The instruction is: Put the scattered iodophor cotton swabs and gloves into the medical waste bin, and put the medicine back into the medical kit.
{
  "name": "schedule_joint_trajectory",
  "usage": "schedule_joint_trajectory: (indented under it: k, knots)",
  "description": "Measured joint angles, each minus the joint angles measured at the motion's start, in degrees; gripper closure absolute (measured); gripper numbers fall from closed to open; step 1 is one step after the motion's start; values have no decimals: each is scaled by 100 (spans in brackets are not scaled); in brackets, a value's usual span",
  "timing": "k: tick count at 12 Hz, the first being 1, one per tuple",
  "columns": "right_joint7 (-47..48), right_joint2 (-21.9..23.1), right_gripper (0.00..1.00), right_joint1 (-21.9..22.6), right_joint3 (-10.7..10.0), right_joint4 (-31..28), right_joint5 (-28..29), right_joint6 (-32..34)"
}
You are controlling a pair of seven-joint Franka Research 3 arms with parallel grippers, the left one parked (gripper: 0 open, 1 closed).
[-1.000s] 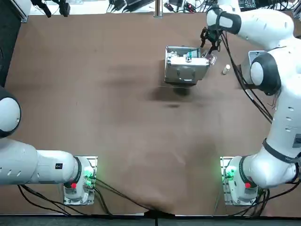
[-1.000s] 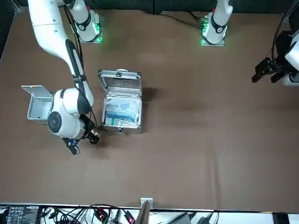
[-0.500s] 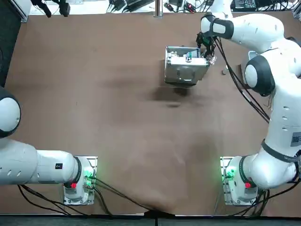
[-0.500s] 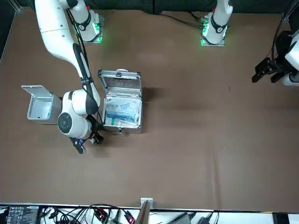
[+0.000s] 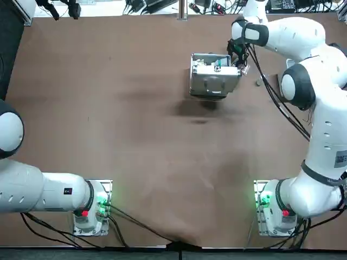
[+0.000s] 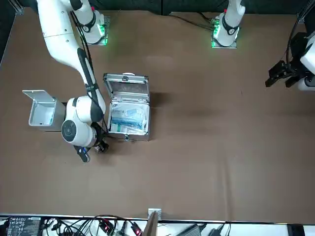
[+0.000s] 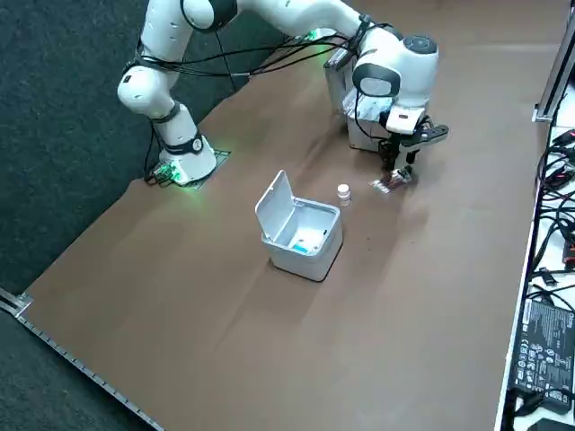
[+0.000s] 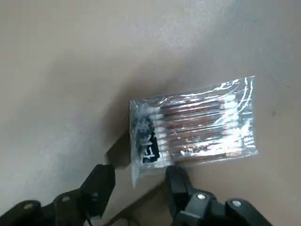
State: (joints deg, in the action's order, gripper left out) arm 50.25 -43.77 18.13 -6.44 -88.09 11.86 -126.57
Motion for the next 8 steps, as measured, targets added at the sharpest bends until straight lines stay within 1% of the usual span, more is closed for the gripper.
schedule_joint_trajectory:
  k: [1,3,4,5,6,7,8]
  knots:
    - [1,-21,37,0,-5,0,0,-14]
    - [3,-40,40,-2,-14,0,0,-71]
    - [3,-43,40,-2,-16,0,0,-94]
    - [3,-46,46,-2,-17,0,0,-107]
    - [3,-40,58,-2,-24,1,-1,-104]
    - [3,-38,58,-2,-28,2,-1,-106]
    - [3,-37,63,-2,-29,2,-1,-104]
